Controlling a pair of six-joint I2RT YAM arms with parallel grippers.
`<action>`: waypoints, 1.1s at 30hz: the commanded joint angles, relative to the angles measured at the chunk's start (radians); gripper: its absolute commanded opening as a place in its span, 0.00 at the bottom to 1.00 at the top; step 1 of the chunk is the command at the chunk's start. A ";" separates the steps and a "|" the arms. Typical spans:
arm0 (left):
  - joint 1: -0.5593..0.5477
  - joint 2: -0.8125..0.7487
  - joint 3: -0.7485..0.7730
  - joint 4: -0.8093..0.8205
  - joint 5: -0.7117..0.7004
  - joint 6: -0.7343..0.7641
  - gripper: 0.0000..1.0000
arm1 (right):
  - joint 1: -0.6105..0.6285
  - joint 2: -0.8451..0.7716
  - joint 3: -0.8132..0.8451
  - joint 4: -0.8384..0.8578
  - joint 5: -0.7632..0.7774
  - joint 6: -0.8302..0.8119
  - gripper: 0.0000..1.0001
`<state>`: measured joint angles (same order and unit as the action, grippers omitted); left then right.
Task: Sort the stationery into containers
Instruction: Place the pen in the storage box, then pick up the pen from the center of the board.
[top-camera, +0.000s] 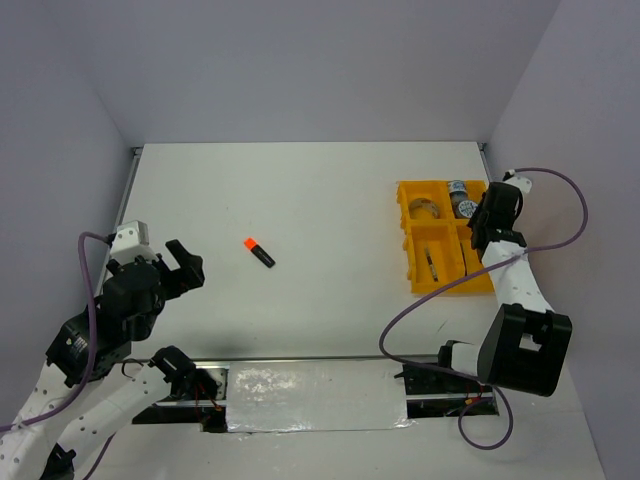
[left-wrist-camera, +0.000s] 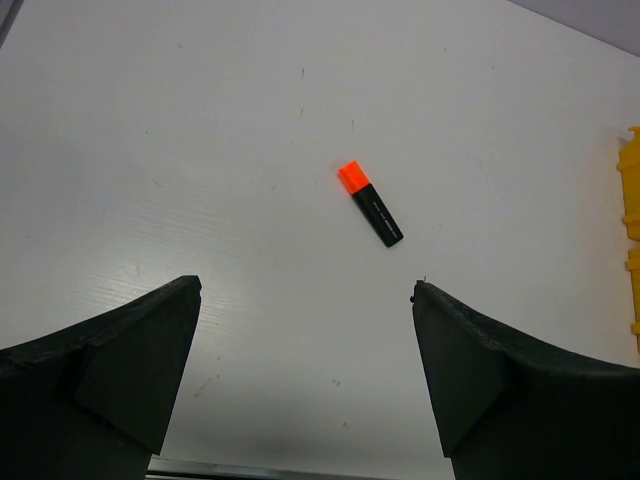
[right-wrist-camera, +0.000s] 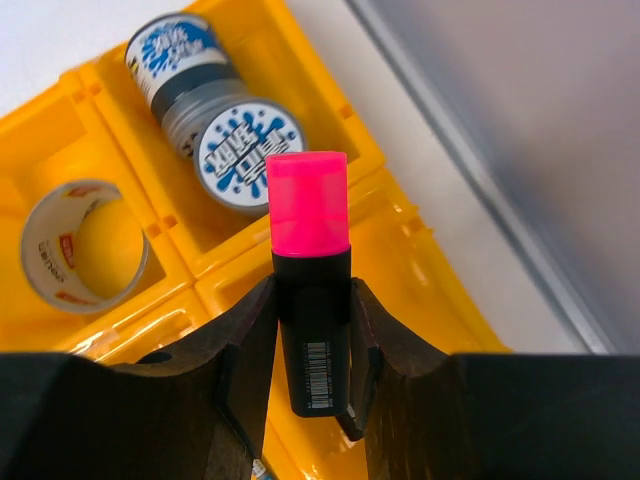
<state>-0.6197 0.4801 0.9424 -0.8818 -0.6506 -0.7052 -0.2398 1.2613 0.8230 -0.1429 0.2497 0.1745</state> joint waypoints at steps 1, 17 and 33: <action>-0.005 -0.014 0.004 0.058 0.025 0.039 0.99 | -0.010 -0.060 0.018 0.034 0.077 -0.001 0.00; -0.023 -0.021 0.010 0.037 0.000 0.016 0.99 | 0.022 -0.053 -0.001 0.006 0.043 0.029 1.00; 0.008 -0.009 0.055 -0.144 -0.204 -0.194 0.99 | 0.968 0.168 0.280 0.020 0.084 -0.024 1.00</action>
<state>-0.6281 0.4801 0.9535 -0.9642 -0.7574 -0.8009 0.6041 1.2366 0.9478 -0.1104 0.3450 0.1909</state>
